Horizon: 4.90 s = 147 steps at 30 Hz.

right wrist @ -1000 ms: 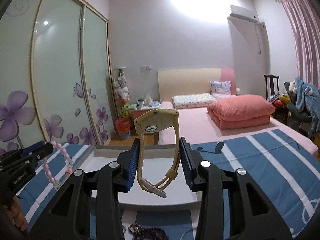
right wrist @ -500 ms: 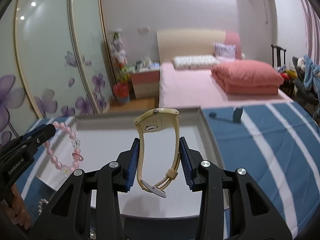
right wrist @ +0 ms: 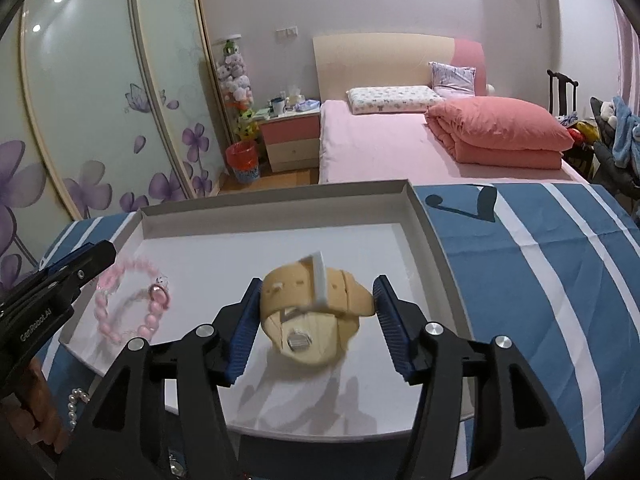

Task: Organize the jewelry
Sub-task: 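Open the left tool over the tray while the right tool drops the watch inside, then push the yellow watch flat inside the tray with the right tool, then close the left tool on the white pearl bracelet while the right tool approaches a pearl stud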

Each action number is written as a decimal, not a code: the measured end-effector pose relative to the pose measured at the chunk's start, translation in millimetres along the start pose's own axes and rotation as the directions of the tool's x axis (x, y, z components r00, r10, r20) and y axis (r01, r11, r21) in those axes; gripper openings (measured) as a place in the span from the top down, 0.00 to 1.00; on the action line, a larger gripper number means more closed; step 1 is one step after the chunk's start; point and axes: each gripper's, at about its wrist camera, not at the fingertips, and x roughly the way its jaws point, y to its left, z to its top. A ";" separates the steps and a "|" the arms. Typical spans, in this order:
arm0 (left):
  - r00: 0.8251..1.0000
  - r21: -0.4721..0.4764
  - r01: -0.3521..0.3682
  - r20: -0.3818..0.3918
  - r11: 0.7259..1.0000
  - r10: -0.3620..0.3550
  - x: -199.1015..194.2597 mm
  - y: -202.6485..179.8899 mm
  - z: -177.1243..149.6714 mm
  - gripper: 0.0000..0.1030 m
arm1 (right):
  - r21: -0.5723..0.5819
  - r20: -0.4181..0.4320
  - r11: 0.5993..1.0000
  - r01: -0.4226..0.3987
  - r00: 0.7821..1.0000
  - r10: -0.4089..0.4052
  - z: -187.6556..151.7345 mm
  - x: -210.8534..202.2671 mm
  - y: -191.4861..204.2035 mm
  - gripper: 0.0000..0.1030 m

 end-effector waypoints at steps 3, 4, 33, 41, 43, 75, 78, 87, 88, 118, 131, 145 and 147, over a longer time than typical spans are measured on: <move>1.000 -0.005 -0.002 0.012 1.000 0.002 -5.2 1.3 3.2 0.68 | 0.009 0.015 1.000 -0.004 1.000 0.004 4.0 -3.8 -2.8 0.44; 1.000 -0.006 -0.002 0.014 1.000 0.002 -6.5 1.7 3.9 0.68 | 0.010 0.024 1.000 -0.004 1.000 0.004 4.9 -6.2 -3.2 0.44; 0.998 -0.023 -0.020 0.067 1.000 0.022 -52.0 16.7 -3.8 0.64 | -0.053 0.016 0.998 0.033 0.999 -0.032 19.8 6.5 12.7 0.77; 0.996 -0.053 -0.023 0.082 0.998 0.028 -56.2 26.7 -2.4 0.64 | -0.136 -0.131 0.990 -0.039 0.991 0.021 25.6 51.4 51.0 0.77; 0.996 -0.057 -0.023 0.086 0.998 0.028 -58.0 28.5 -2.4 0.64 | -0.136 -0.125 0.989 -0.060 0.991 0.043 23.0 48.5 54.0 0.77; 0.994 -0.055 -0.033 0.100 0.998 0.038 -76.3 31.3 -8.5 0.64 | -0.010 0.049 0.997 -0.076 0.996 0.077 19.1 -11.9 -5.6 0.66; 0.994 -0.040 -0.028 0.100 0.999 0.032 -72.1 24.0 -5.2 0.64 | -0.005 0.047 0.997 -0.073 0.996 0.073 18.3 -9.6 -9.4 0.66; 0.995 -0.027 -0.034 0.089 0.999 0.036 -60.9 15.7 -2.9 0.64 | 0.069 0.076 0.996 -0.060 0.996 0.054 24.3 -5.3 -30.1 0.72; 0.995 -0.031 -0.035 0.089 0.999 0.037 -60.2 17.0 -2.7 0.64 | 0.090 0.074 0.994 -0.059 0.996 0.052 26.0 -3.4 -34.8 0.72; 0.999 -0.002 -0.023 0.032 1.000 0.023 -101.8 33.4 -42.6 0.57 | -0.011 0.059 0.952 -0.307 0.950 0.307 -36.2 -101.5 -14.1 0.74; 0.972 0.038 -0.085 -0.218 0.996 0.091 -76.8 37.7 -89.5 0.52 | 0.021 0.099 0.961 -0.276 0.957 0.272 -84.8 -153.8 -36.0 0.74; 0.942 0.106 -0.128 -0.298 0.986 0.154 -58.6 29.9 -93.6 0.88 | 0.066 0.109 0.964 -0.256 0.963 0.248 -97.9 -161.8 -52.6 0.74; 0.943 0.104 -0.126 -0.295 0.987 0.151 -60.3 31.4 -94.4 0.90 | 0.065 0.107 0.967 -0.247 0.965 0.240 -98.8 -162.7 -54.1 0.74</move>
